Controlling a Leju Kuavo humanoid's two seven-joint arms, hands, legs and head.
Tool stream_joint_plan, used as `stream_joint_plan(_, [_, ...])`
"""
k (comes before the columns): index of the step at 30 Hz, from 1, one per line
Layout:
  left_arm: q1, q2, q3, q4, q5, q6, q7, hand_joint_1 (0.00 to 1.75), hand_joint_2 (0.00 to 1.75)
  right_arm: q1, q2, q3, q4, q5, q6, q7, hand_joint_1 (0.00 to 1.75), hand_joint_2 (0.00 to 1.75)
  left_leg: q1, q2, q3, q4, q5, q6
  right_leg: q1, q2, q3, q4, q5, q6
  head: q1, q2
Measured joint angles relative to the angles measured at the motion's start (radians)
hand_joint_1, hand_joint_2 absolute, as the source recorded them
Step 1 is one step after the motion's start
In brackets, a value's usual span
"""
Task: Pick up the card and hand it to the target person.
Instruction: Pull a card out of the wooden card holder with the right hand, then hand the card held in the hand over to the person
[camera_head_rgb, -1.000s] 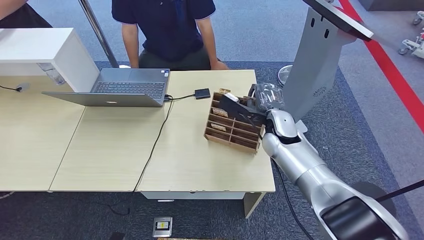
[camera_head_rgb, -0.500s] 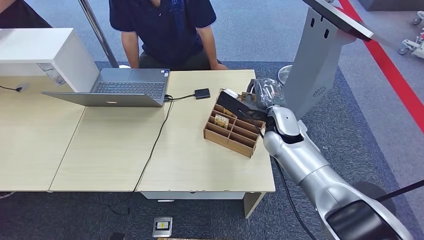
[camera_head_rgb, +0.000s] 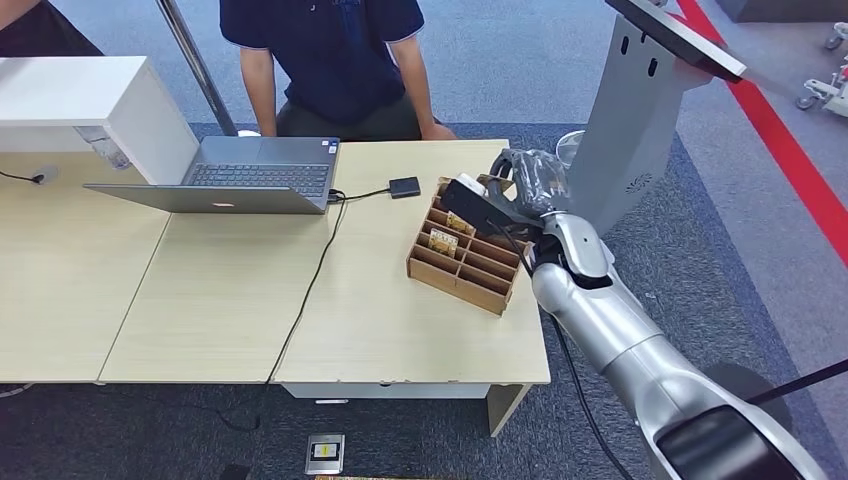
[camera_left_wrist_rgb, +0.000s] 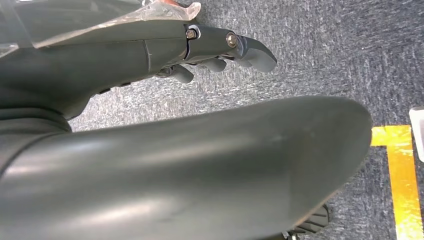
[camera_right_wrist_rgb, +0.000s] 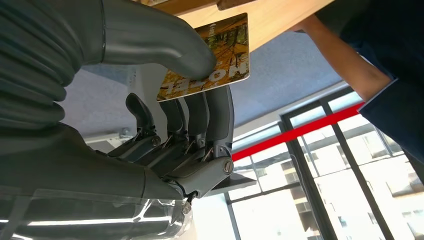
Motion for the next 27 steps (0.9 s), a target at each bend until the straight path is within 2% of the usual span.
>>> stream_joint_plan(8, [-0.018, 0.000, -0.003, 0.000, -0.001, -0.011, 0.004, 0.00, 0.00, -0.056, 0.028, 0.003, 0.077, 0.031, -0.041, -0.073, 1.36, 1.75, 0.000, 0.000, 0.000, 0.000, 0.000, 0.000, 0.000, 0.000, 0.000, 0.000, 0.000, 0.000, 0.000, 0.000])
stream_joint_plan(21, [-0.026, -0.001, -0.028, 0.000, -0.001, -0.011, 0.012, 0.00, 0.00, -0.163, 0.144, 0.029, 0.264, 0.099, -0.076, -0.112, 1.36, 1.75, 0.000, 0.000, -0.001, 0.000, 0.000, 0.000, 0.000, 0.000, 0.000, 0.000, 0.000, 0.000, 0.000, 0.000])
stream_joint_plan(27, [-0.025, -0.004, -0.030, 0.000, -0.001, -0.012, 0.012, 0.00, 0.00, -0.193, 0.197, 0.043, 0.308, 0.113, -0.118, -0.161, 1.36, 1.75, 0.000, 0.000, -0.001, 0.000, 0.000, 0.000, 0.000, 0.000, 0.000, 0.000, 0.000, 0.000, 0.000, 0.000])
